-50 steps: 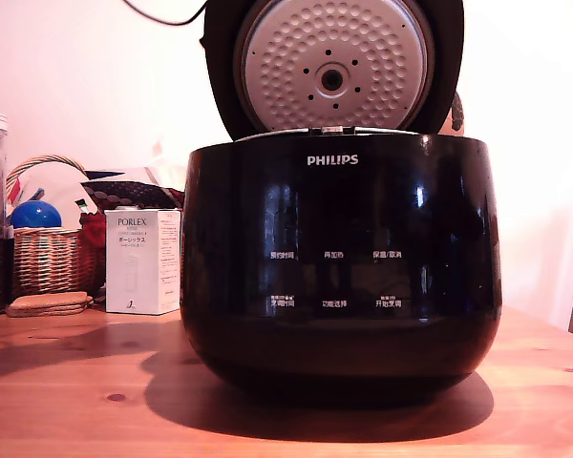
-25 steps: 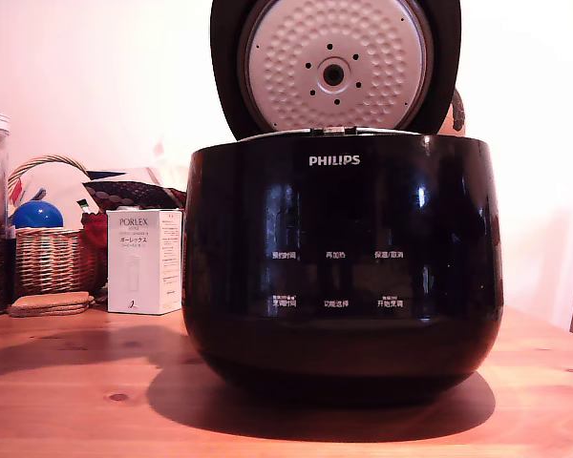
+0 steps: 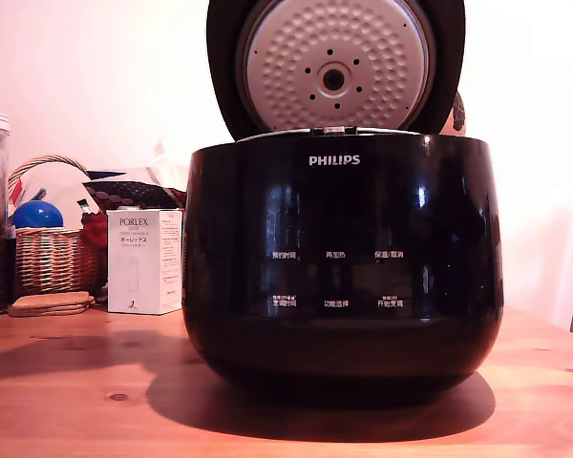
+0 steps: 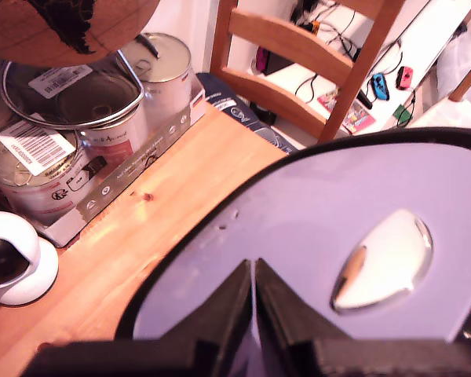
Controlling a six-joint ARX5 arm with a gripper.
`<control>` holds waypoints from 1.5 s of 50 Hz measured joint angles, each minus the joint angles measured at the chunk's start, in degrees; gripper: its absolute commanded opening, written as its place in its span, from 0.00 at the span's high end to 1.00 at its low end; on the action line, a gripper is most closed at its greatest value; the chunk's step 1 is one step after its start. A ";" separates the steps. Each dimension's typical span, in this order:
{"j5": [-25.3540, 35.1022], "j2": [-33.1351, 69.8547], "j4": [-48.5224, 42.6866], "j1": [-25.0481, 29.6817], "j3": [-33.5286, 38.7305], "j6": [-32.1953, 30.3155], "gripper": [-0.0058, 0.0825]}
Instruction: Close the rice cooker by pressing the lid down with medium force
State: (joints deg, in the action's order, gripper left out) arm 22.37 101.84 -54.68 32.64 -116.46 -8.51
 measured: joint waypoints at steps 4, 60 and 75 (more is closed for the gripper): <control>0.02 -2.19 2.19 0.00 4.02 0.55 0.96; -2.12 -14.03 32.63 4.63 41.31 9.90 0.96; -4.11 -20.52 42.34 5.16 50.86 12.72 0.96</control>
State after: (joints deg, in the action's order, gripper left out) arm 18.26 81.32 -12.34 37.80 -65.60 4.21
